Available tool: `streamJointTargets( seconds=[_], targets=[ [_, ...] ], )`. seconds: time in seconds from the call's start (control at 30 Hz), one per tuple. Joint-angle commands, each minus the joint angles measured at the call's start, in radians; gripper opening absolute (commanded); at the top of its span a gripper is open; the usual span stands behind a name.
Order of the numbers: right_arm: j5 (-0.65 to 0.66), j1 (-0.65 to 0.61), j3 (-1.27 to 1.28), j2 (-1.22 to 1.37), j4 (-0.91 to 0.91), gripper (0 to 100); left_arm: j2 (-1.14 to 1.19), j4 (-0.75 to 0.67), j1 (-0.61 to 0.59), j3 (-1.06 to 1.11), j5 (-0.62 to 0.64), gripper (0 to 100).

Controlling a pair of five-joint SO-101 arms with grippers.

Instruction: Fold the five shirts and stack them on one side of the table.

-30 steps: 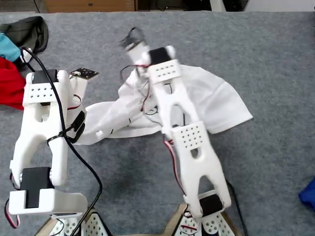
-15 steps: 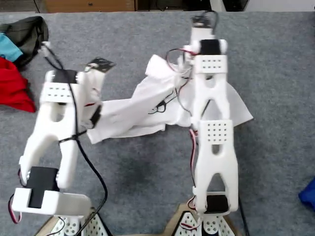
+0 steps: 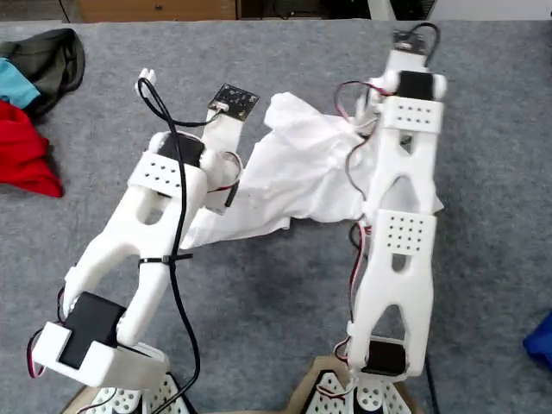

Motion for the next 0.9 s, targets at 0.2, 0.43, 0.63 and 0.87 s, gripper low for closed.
streamJointTargets(
  seconds=[0.2,0.43,0.63,0.87],
  targets=[
    [0.055,-0.048,-0.039,-0.099,0.018,21.7,-0.041,-0.072,0.017,0.054,0.061,2],
    [0.086,-0.292,0.266,-0.278,0.018,17.7,-0.041,-0.071,-0.094,0.054,0.075,2],
    [0.132,-0.355,0.521,-0.401,0.011,16.2,-0.042,-0.041,-0.140,0.052,0.071,2],
    [0.127,-0.381,0.509,-0.371,0.012,16.1,-0.042,-0.025,-0.140,0.054,0.071,2]
  ],
)
